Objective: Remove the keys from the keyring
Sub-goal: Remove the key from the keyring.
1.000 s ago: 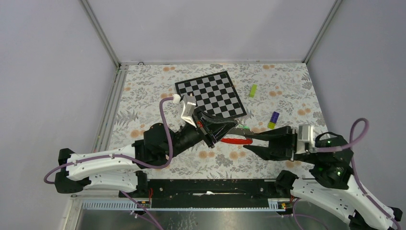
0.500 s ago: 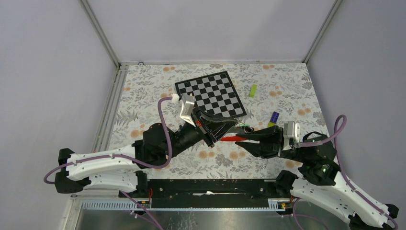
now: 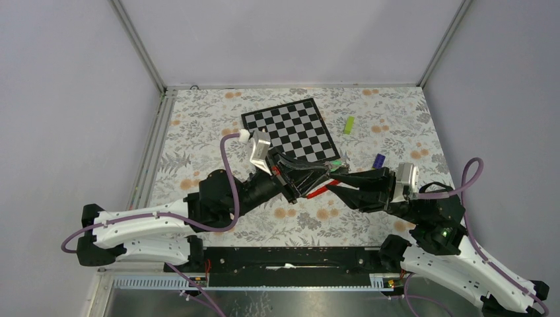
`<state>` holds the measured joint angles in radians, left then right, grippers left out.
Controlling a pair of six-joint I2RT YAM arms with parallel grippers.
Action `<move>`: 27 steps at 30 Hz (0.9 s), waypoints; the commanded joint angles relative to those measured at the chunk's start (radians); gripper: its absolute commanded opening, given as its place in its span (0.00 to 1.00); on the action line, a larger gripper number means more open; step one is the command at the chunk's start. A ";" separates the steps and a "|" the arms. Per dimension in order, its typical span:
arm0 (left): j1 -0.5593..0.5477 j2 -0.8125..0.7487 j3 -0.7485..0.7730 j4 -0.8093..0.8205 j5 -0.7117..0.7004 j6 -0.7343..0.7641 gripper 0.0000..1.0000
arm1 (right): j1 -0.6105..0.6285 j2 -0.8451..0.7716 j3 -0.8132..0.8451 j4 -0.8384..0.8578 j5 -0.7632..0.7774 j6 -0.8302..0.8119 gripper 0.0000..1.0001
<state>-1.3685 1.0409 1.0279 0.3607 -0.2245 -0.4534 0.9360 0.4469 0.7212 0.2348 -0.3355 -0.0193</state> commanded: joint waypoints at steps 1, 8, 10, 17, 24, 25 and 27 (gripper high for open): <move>-0.004 0.002 0.017 0.090 0.030 -0.016 0.00 | 0.005 0.006 0.001 0.061 0.028 0.005 0.35; -0.004 0.006 0.017 0.093 0.037 -0.019 0.00 | 0.005 0.012 -0.001 0.065 0.021 0.009 0.34; -0.004 0.008 0.018 0.092 0.042 -0.020 0.00 | 0.004 0.012 -0.004 0.065 0.022 0.009 0.33; -0.004 0.017 0.021 0.093 0.064 -0.025 0.00 | 0.004 0.007 -0.008 0.065 0.047 0.010 0.29; -0.004 0.016 0.020 0.093 0.077 -0.023 0.00 | 0.004 0.007 -0.008 0.067 0.060 0.013 0.26; -0.004 0.016 0.020 0.093 0.078 -0.024 0.00 | 0.004 0.007 -0.006 0.067 0.063 0.013 0.26; -0.004 0.016 0.020 0.093 0.080 -0.022 0.00 | 0.004 0.007 -0.006 0.067 0.072 0.013 0.25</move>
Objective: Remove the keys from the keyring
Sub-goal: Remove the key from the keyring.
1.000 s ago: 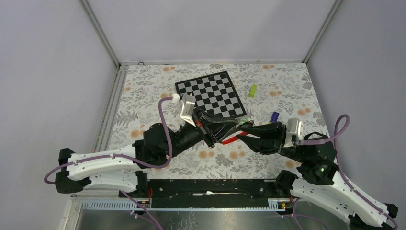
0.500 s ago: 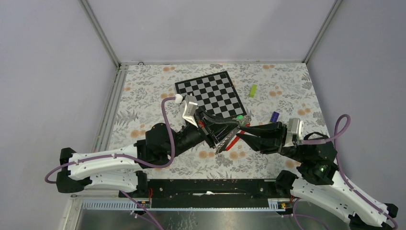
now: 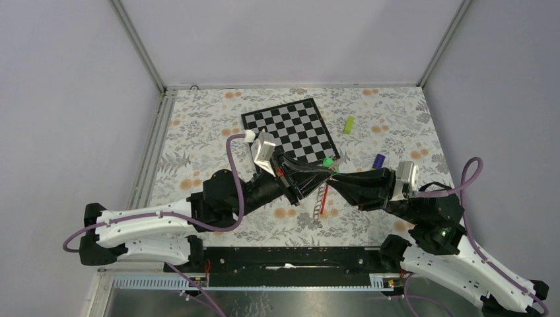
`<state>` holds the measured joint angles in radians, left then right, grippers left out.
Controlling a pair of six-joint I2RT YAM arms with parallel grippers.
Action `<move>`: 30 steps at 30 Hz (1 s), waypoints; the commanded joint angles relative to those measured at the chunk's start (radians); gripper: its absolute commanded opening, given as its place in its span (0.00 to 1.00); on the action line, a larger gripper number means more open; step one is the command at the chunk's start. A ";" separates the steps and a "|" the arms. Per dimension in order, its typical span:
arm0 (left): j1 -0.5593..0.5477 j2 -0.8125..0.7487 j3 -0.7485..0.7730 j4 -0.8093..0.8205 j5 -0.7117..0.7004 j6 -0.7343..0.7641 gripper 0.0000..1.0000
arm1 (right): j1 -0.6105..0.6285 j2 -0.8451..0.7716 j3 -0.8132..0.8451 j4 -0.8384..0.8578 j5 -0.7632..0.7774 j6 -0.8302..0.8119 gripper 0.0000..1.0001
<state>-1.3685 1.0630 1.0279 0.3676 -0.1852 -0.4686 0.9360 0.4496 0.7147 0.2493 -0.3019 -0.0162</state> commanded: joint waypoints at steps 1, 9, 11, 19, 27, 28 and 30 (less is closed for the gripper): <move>-0.004 -0.006 0.021 0.087 0.042 -0.007 0.00 | 0.005 0.005 0.000 0.051 0.046 0.010 0.24; -0.004 -0.005 0.024 0.087 0.051 -0.001 0.00 | 0.004 0.007 0.003 0.045 0.102 0.031 0.19; -0.004 -0.004 0.022 0.087 0.048 0.001 0.00 | 0.004 0.009 0.006 0.044 0.110 0.048 0.16; -0.004 -0.014 -0.005 0.113 0.015 0.012 0.00 | 0.005 0.026 0.035 0.021 0.107 0.091 0.02; -0.005 -0.022 -0.024 0.145 0.003 0.025 0.00 | 0.004 0.012 0.027 0.025 0.129 0.128 0.00; -0.004 -0.024 -0.025 0.147 0.003 0.025 0.00 | 0.005 0.008 0.025 0.024 0.135 0.131 0.00; -0.004 -0.027 -0.030 0.151 0.002 0.027 0.00 | 0.004 0.001 0.020 0.023 0.150 0.137 0.00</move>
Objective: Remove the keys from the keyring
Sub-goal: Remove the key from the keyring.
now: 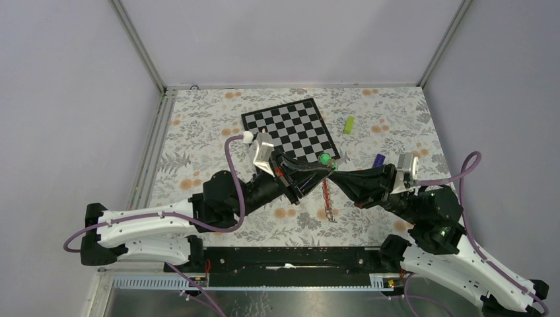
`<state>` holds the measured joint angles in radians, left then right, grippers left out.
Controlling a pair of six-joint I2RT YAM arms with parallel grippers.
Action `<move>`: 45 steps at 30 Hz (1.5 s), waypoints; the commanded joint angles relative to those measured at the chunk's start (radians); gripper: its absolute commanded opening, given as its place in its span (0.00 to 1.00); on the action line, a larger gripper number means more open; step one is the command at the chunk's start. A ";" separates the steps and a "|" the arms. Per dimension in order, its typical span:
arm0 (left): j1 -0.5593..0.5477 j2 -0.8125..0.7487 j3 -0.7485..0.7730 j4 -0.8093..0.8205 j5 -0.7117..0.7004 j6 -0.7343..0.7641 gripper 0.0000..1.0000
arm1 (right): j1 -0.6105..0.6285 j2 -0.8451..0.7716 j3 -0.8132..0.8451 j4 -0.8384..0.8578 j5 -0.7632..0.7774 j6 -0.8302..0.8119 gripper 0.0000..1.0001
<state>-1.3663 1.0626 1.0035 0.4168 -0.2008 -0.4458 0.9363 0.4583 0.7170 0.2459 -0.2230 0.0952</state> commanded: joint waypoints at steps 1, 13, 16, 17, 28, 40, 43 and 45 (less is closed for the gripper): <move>-0.007 -0.029 -0.008 0.104 0.016 0.004 0.00 | 0.004 -0.012 0.015 0.025 0.078 0.028 0.00; -0.007 -0.063 -0.034 0.119 0.001 0.004 0.00 | 0.004 -0.020 0.011 0.015 0.100 0.045 0.00; -0.007 -0.071 -0.037 0.117 -0.002 0.006 0.00 | 0.004 -0.023 0.009 0.015 0.108 0.047 0.00; -0.007 -0.071 -0.038 0.116 -0.004 0.006 0.00 | 0.004 -0.025 0.009 0.015 0.110 0.046 0.00; -0.007 -0.087 -0.054 0.117 -0.018 0.006 0.00 | 0.004 -0.044 0.007 0.019 0.130 0.040 0.00; -0.007 -0.073 -0.048 0.089 -0.050 -0.002 0.00 | 0.004 -0.092 -0.036 0.097 0.101 0.008 0.00; -0.007 -0.060 -0.041 0.082 -0.056 -0.010 0.00 | 0.004 -0.100 -0.054 0.138 0.066 -0.008 0.00; -0.007 -0.054 -0.040 0.080 -0.061 -0.013 0.00 | 0.004 -0.104 -0.065 0.160 0.043 -0.024 0.00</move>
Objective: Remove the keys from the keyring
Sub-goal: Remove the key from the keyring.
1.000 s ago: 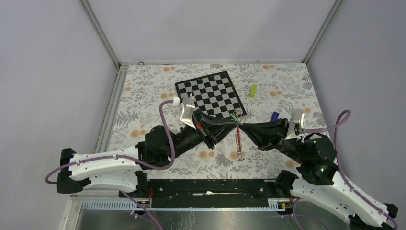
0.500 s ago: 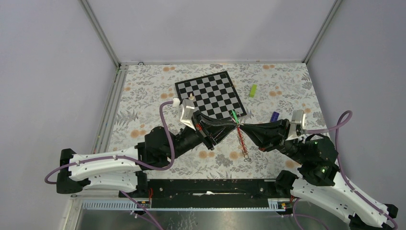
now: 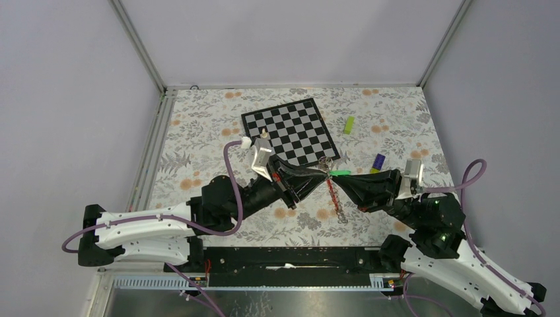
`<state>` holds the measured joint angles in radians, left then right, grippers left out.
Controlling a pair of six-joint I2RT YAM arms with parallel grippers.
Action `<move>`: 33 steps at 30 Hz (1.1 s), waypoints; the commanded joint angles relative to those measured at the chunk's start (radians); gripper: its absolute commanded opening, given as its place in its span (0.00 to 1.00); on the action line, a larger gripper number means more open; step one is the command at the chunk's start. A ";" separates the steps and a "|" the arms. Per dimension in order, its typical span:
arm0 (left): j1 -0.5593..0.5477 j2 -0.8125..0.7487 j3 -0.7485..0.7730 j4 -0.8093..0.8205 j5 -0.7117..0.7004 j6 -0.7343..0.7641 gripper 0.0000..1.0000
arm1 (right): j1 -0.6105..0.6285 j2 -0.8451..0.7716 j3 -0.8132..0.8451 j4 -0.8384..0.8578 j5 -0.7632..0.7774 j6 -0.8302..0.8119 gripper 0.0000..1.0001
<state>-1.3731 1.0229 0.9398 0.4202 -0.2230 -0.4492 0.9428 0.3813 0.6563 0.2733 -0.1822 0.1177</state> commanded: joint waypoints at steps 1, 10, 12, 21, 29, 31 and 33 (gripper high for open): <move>0.000 -0.011 0.024 0.076 -0.041 -0.011 0.00 | -0.002 -0.029 -0.010 0.144 -0.006 -0.053 0.00; 0.000 -0.005 0.022 0.052 -0.091 -0.029 0.00 | -0.002 -0.063 -0.033 0.187 -0.016 -0.099 0.00; 0.000 0.000 0.024 0.047 -0.100 -0.036 0.00 | -0.003 -0.065 -0.036 0.196 -0.018 -0.108 0.00; 0.000 0.032 0.025 0.020 -0.142 -0.091 0.00 | -0.002 -0.053 -0.026 0.233 -0.051 -0.169 0.00; 0.000 0.029 0.001 0.017 -0.202 -0.134 0.00 | -0.003 -0.050 -0.019 0.228 -0.082 -0.192 0.00; 0.001 0.032 0.001 0.009 -0.212 -0.145 0.00 | -0.002 -0.050 -0.020 0.225 -0.094 -0.199 0.00; 0.000 0.037 0.002 0.002 -0.218 -0.157 0.00 | -0.003 -0.049 -0.014 0.215 -0.108 -0.207 0.00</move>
<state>-1.3834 1.0557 0.9401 0.4145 -0.3328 -0.5892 0.9413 0.3470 0.5999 0.3691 -0.2276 -0.0669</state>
